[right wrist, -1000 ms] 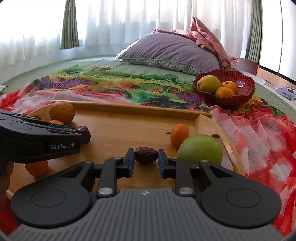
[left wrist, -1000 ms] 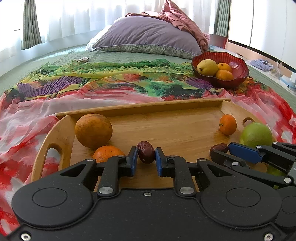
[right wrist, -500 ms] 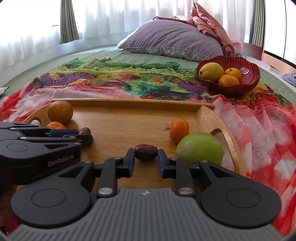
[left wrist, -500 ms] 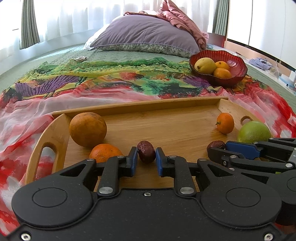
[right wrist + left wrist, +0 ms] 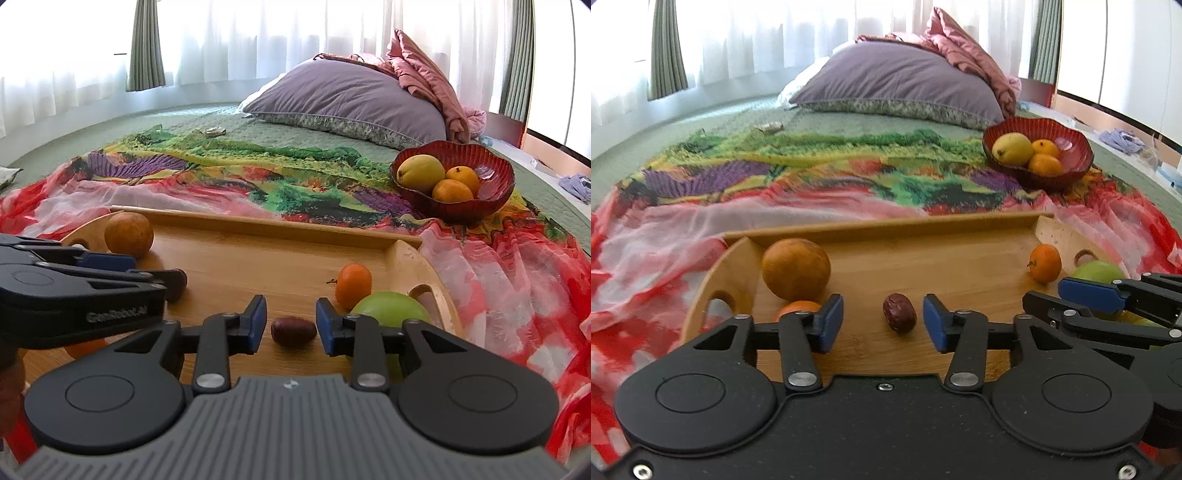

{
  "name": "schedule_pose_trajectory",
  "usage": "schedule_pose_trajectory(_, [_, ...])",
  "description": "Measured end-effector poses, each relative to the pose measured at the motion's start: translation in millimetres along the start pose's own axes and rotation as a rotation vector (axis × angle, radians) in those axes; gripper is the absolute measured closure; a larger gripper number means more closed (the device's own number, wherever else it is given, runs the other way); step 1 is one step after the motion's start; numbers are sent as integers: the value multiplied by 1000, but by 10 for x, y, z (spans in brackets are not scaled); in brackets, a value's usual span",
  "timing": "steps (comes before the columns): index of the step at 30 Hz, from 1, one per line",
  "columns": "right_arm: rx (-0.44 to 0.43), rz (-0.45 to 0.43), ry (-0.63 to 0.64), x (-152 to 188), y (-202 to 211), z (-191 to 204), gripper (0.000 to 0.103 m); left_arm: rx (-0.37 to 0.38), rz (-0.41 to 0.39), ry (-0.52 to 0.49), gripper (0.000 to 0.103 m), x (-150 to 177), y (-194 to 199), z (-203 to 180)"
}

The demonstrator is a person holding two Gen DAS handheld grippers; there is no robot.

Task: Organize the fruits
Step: 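Lower the dates onto the tray and open both grippers, then withdraw both grippers back from the tray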

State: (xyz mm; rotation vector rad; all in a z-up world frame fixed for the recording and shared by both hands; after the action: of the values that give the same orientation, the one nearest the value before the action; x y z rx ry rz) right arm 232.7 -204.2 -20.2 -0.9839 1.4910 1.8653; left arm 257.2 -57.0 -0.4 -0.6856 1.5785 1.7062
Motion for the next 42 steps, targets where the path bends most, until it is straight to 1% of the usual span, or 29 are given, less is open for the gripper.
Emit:
schedule_pose_trajectory(2, [10,-6,-4,-6,28,-2,50,-8,-13,-5,54,-13,66,21])
schedule_pose_trajectory(4, [12,-17,-8,-14,67,-7,45,-15,-23,-9,52,-20,137,53])
schedule_pose_trajectory(6, [22,-30,-5,-23,120,-5,40,-18,-30,-4,37,-25,203,87])
schedule_pose_trajectory(7, [28,-40,1,-30,160,-3,38,-20,-38,2,34,-27,245,110])
schedule_pose_trajectory(8, [33,-48,6,-40,194,2,38,-22,-46,7,28,-29,286,132])
schedule_pose_trajectory(12, [40,-80,21,-67,341,16,32,-32,-63,15,27,-20,430,199])
schedule_pose_trajectory(19, [25,-133,30,-82,588,60,21,-39,-57,38,25,71,628,318])
schedule_pose_trajectory(20, [22,-137,33,-76,616,69,20,-41,-55,41,21,89,652,337])
schedule_pose_trajectory(21, [20,-143,39,-67,648,85,18,-41,-55,43,12,113,681,351])
schedule_pose_trajectory(22, [19,-149,46,-58,678,104,16,-43,-61,43,10,138,715,364])
schedule_pose_trajectory(27, [19,-170,70,5,810,190,13,-54,-83,26,9,260,868,388])
schedule_pose_trajectory(32, [13,-179,57,74,904,220,11,-47,-86,39,6,365,1004,404])
schedule_pose_trajectory(37, [23,-187,63,171,994,252,6,-52,-85,35,6,488,1113,408])
schedule_pose_trajectory(42, [36,-189,63,289,1059,263,5,-65,-81,35,5,626,1180,413])
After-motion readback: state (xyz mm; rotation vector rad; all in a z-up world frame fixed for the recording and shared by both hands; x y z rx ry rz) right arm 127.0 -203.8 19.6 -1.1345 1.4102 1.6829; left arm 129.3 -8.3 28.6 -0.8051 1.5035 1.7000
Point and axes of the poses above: each gripper's, at about its wrist camera, not at the fingertips, and y roughly against the way its jaws point, z to its left, x to its underside, the point moved 5 cm from there along -y, roughly the way its jaws point, and after that the axes turned 12 degrees about -x, right-handed, at the moved point
